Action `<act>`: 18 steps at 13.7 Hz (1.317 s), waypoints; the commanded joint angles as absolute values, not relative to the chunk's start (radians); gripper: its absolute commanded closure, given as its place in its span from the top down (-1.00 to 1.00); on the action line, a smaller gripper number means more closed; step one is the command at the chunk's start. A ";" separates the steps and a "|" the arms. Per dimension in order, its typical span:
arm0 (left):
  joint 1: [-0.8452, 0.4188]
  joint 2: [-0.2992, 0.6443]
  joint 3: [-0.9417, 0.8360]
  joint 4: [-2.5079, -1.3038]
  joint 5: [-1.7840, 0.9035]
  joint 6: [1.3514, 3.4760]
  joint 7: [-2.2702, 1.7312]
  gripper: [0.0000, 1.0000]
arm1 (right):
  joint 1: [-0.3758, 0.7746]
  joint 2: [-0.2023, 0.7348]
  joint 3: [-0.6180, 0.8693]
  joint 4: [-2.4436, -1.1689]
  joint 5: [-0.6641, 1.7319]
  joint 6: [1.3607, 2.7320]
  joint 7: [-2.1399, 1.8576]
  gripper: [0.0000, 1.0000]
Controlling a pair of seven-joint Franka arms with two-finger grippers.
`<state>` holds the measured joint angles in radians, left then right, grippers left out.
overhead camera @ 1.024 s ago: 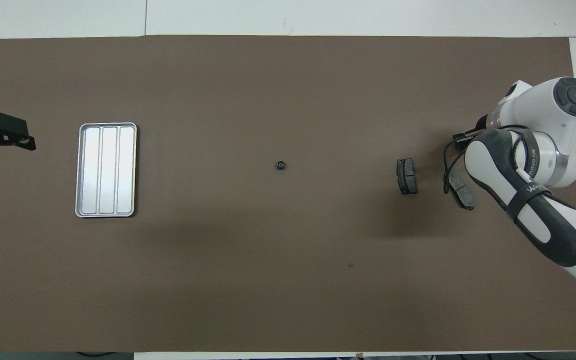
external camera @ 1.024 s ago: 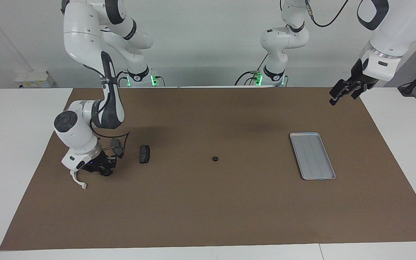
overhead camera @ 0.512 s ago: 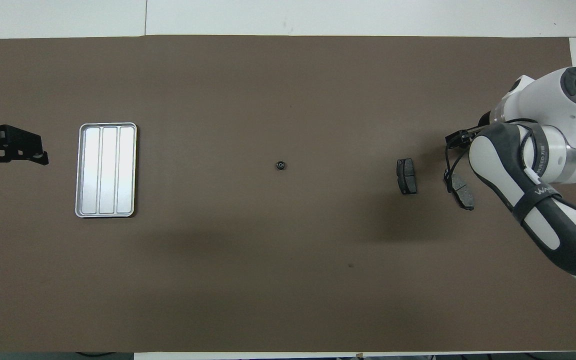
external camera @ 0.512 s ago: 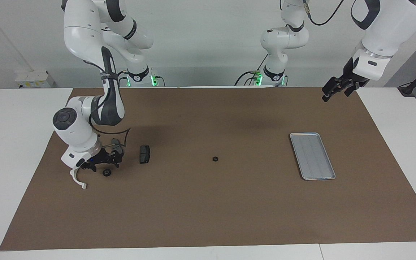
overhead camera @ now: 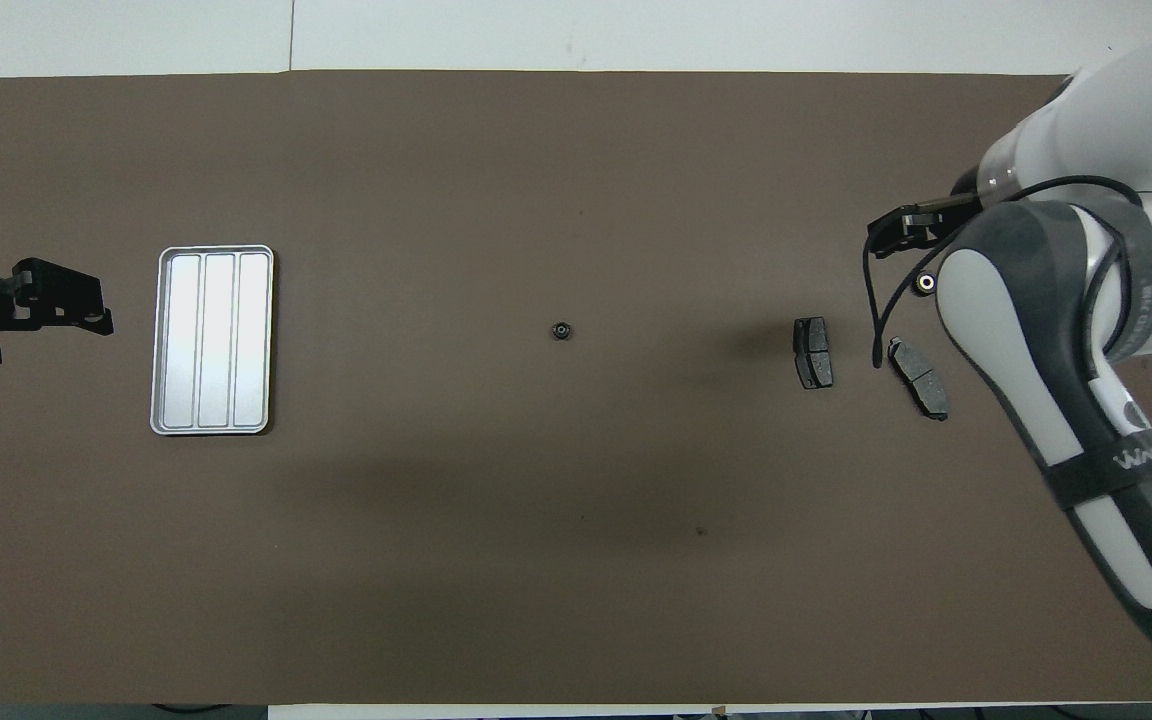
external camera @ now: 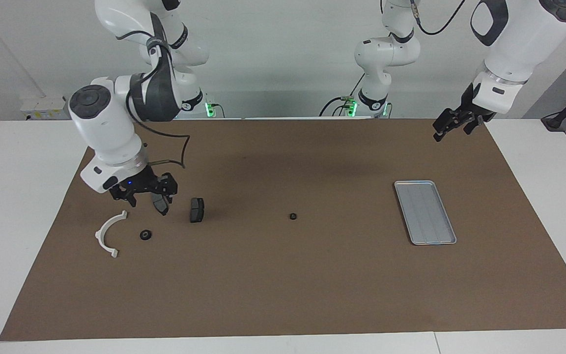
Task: Place bearing gear from tray to pile
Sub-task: 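Reach the right gripper to the centre gear and grasp it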
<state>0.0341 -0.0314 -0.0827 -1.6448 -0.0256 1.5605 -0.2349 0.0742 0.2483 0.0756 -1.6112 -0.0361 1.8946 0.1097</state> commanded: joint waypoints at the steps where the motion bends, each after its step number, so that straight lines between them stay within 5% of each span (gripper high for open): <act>1: 0.025 -0.067 -0.075 -1.686 -0.037 1.586 -0.228 1.00 | 0.185 0.281 0.077 -1.549 -0.081 1.870 0.257 1.00; 7: -0.009 -0.066 -0.069 -1.686 -0.037 1.586 -0.232 1.00 | 0.415 0.408 0.078 -1.433 -0.100 1.847 0.586 1.00; 15: -0.008 -0.069 -0.069 -1.681 -0.037 1.585 -0.232 1.00 | 0.512 0.658 0.077 -1.235 -0.104 1.959 0.735 1.00; 18: -0.008 -0.068 -0.071 -1.681 -0.037 1.580 -0.232 1.00 | 0.526 0.683 0.080 -1.238 -0.104 1.987 0.741 1.00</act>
<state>0.0023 -0.0389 -0.0806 -1.6475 -0.0261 1.5637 -0.2350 0.5240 0.6473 0.0778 -1.2829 -0.0839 1.9862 0.7213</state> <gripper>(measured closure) 0.000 0.000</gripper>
